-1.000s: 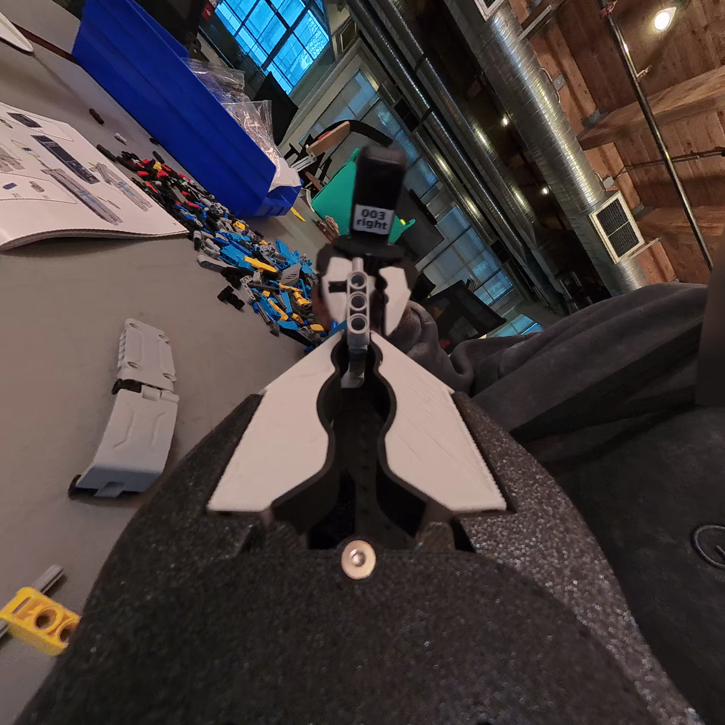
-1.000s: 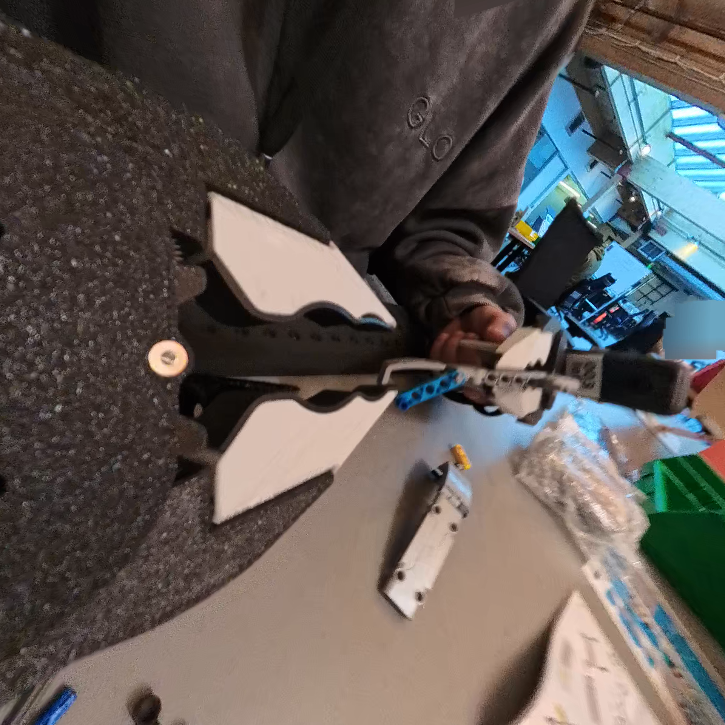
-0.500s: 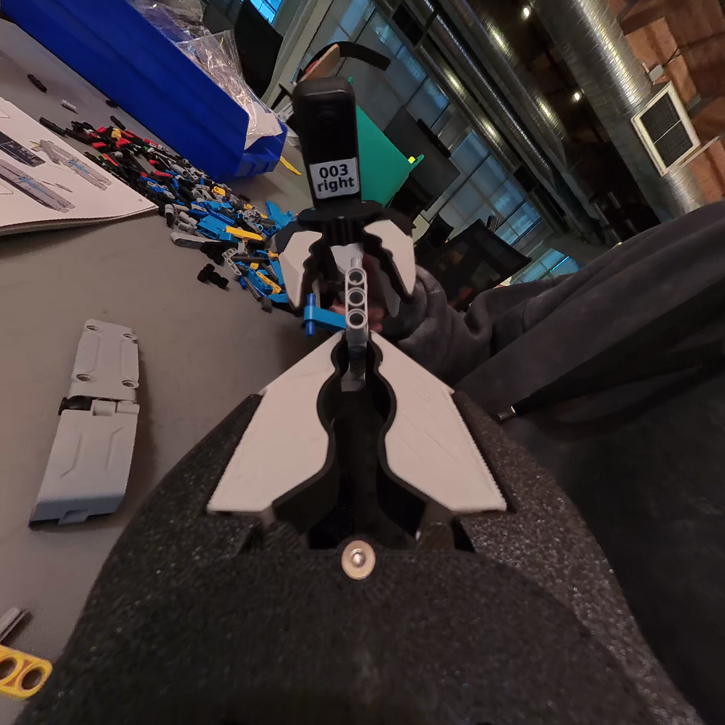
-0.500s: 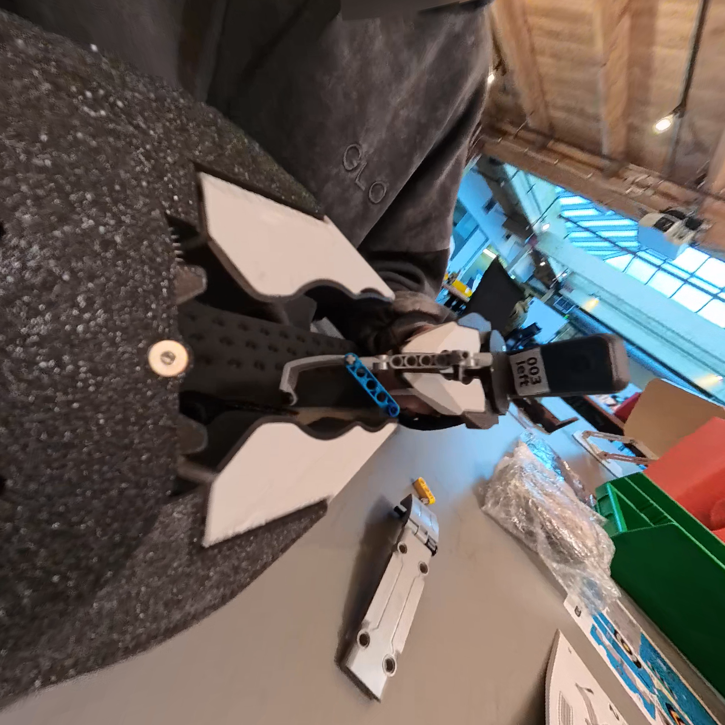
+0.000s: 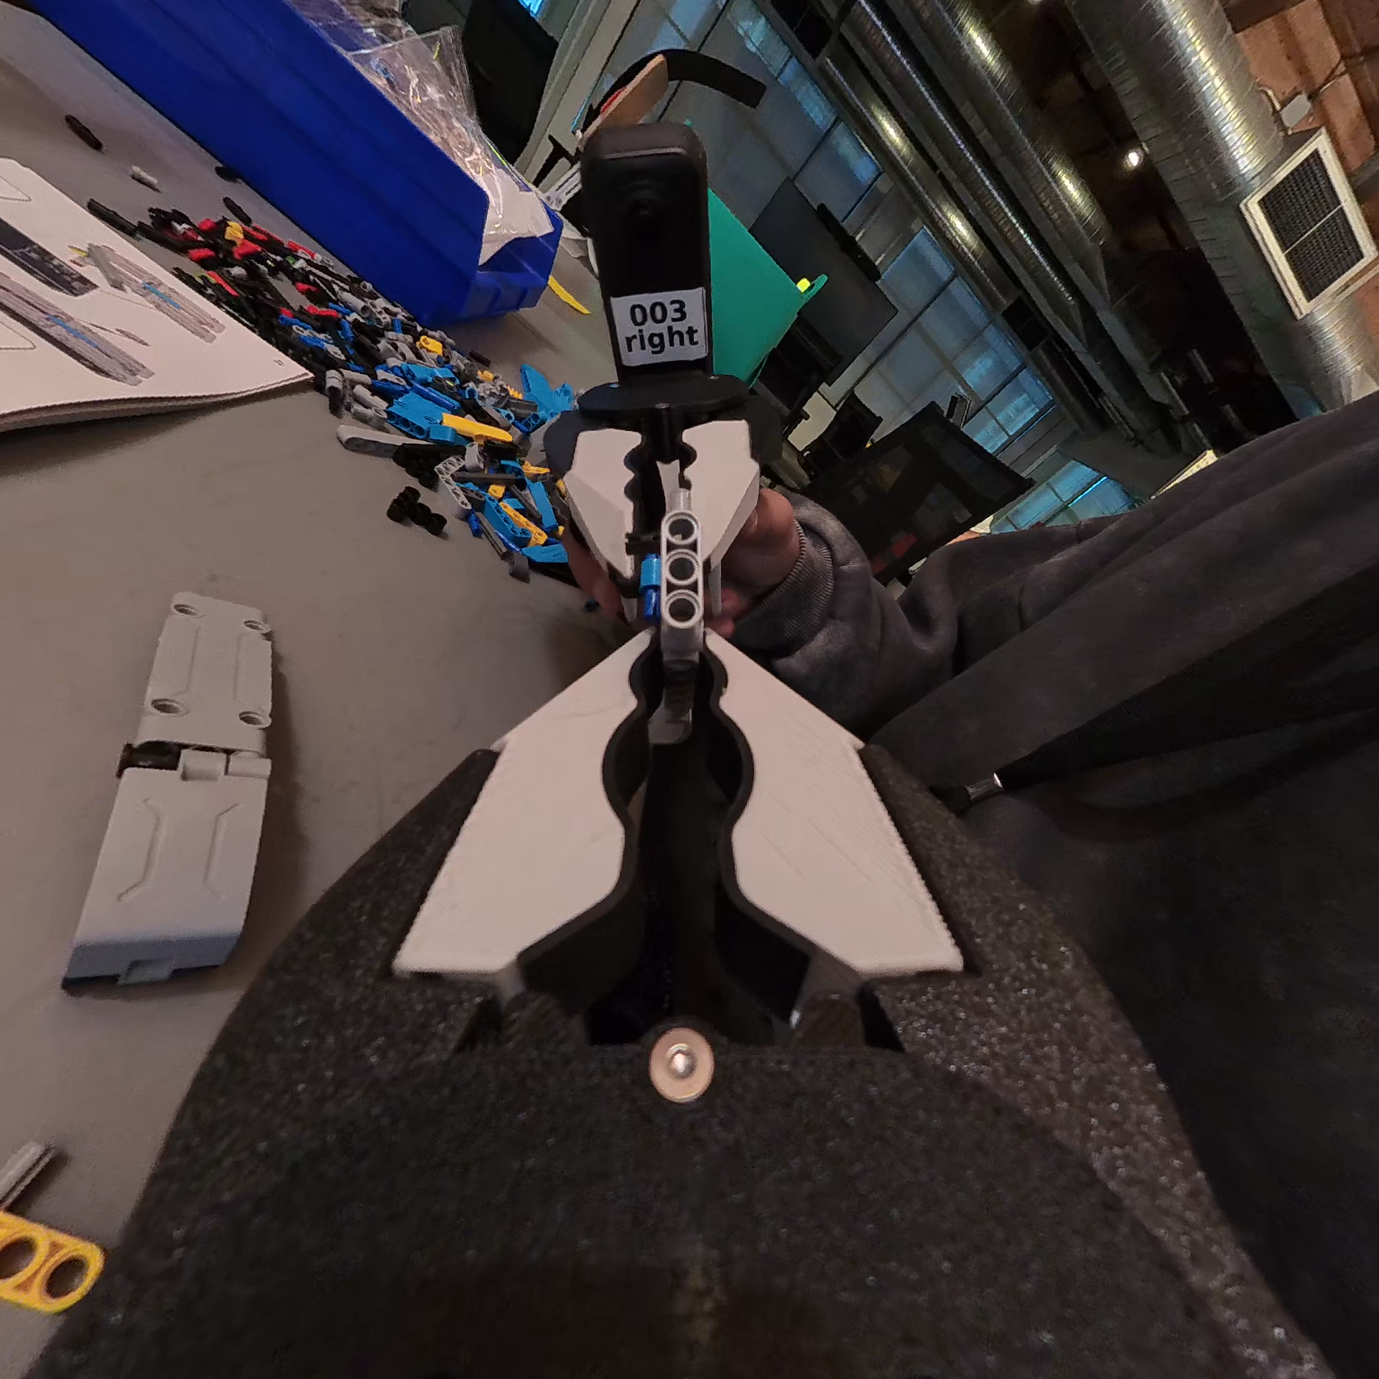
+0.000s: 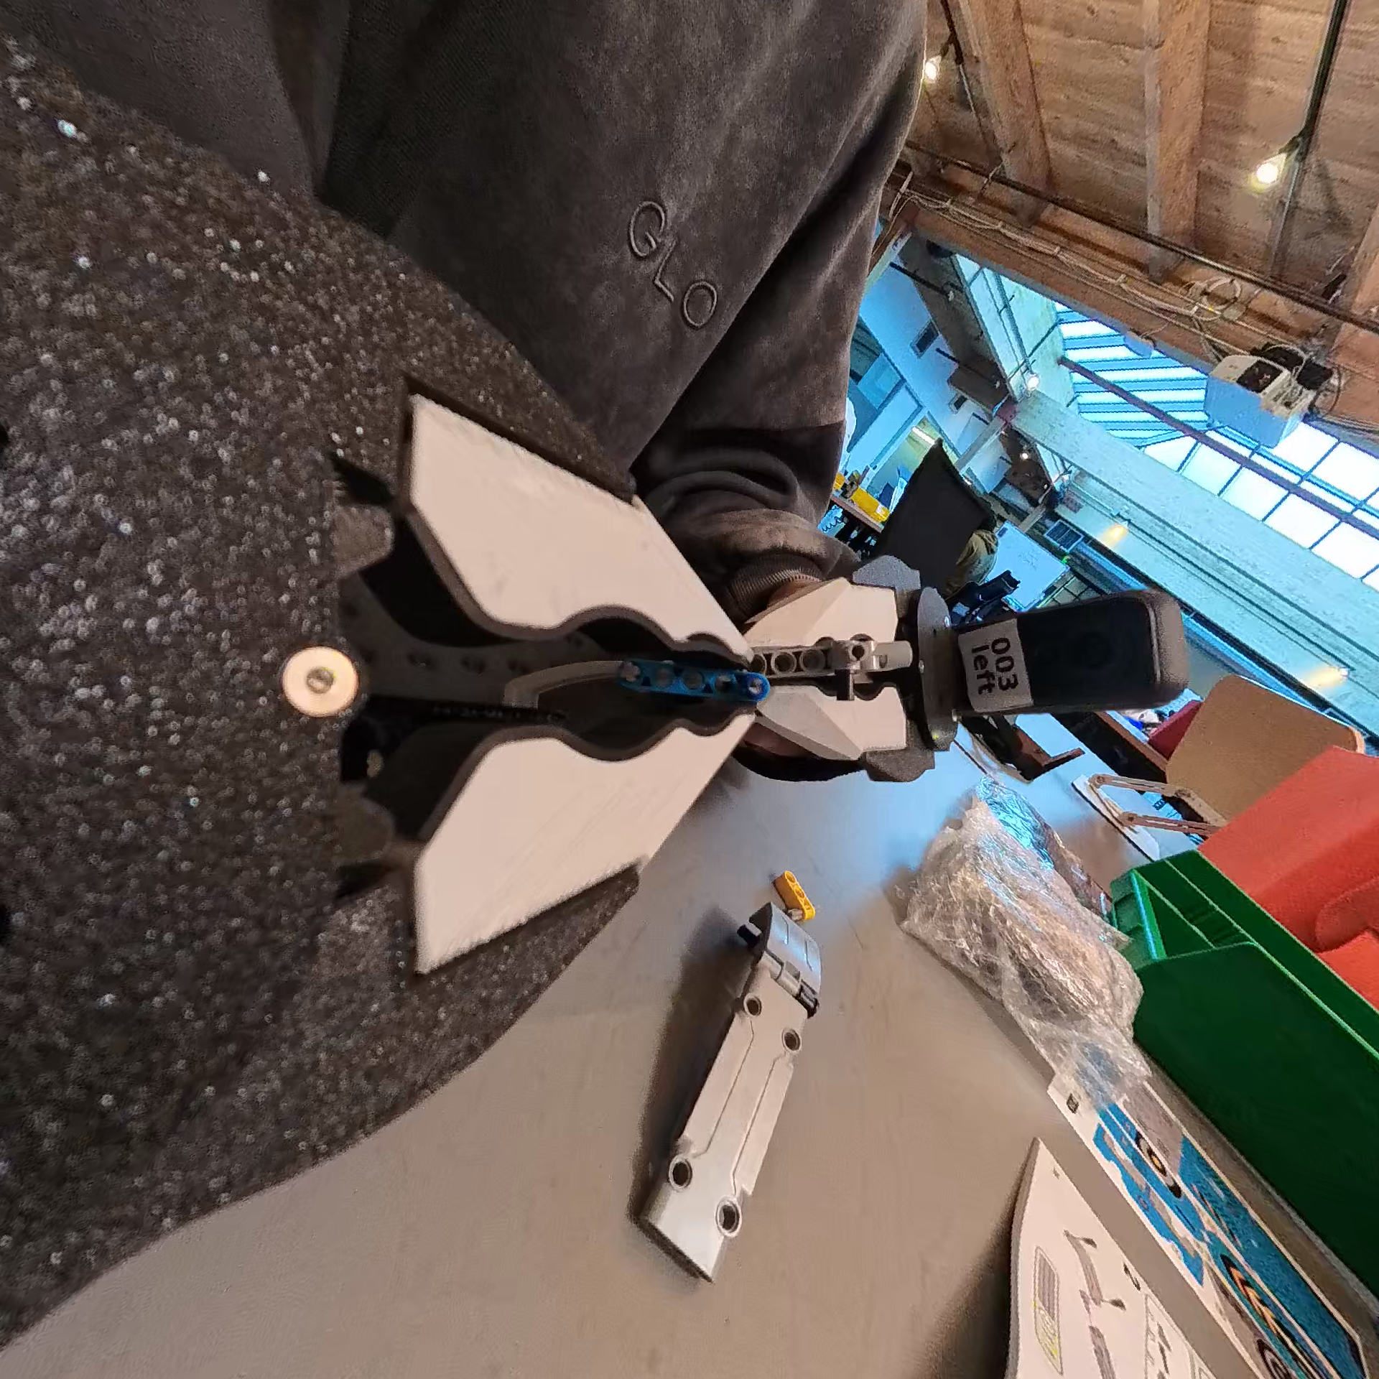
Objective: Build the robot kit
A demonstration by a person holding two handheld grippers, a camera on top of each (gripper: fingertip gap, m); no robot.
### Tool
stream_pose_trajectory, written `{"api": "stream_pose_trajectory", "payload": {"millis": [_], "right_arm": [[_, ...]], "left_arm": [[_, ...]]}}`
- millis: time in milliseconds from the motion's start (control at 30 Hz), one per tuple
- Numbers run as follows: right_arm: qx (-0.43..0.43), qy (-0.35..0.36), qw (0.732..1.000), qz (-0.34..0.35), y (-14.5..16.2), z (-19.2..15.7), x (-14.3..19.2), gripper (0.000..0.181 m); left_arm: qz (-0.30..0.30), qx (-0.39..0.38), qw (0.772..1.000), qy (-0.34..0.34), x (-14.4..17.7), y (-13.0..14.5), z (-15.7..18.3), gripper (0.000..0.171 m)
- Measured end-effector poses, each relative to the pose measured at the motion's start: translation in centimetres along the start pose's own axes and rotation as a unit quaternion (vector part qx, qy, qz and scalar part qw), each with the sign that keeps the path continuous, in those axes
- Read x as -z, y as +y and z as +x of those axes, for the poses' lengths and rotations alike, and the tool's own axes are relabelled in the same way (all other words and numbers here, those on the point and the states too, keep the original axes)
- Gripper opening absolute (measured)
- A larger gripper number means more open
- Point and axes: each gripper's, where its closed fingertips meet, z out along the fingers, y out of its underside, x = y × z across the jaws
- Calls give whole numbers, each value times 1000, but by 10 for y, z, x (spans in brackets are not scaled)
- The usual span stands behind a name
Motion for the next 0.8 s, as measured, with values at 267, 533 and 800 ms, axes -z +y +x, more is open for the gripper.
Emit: {"api": "stream_pose_trajectory", "payload": {"millis": [267, 533, 800], "right_arm": [[34, 29, 999, -23, 5, 3, 0, 7], [65, 50, 993, -82, 17, 7, 5, 7], [23, 34, 997, -72, 14, 7, 7, 8]], "left_arm": [[-8, 8, 1000, -3, -1, 3, -3, 6], [-19, 38, 999, 3, -3, 6, -7, 7], [-4, 76, 997, 22, -2, 3, -7, 6]]}}
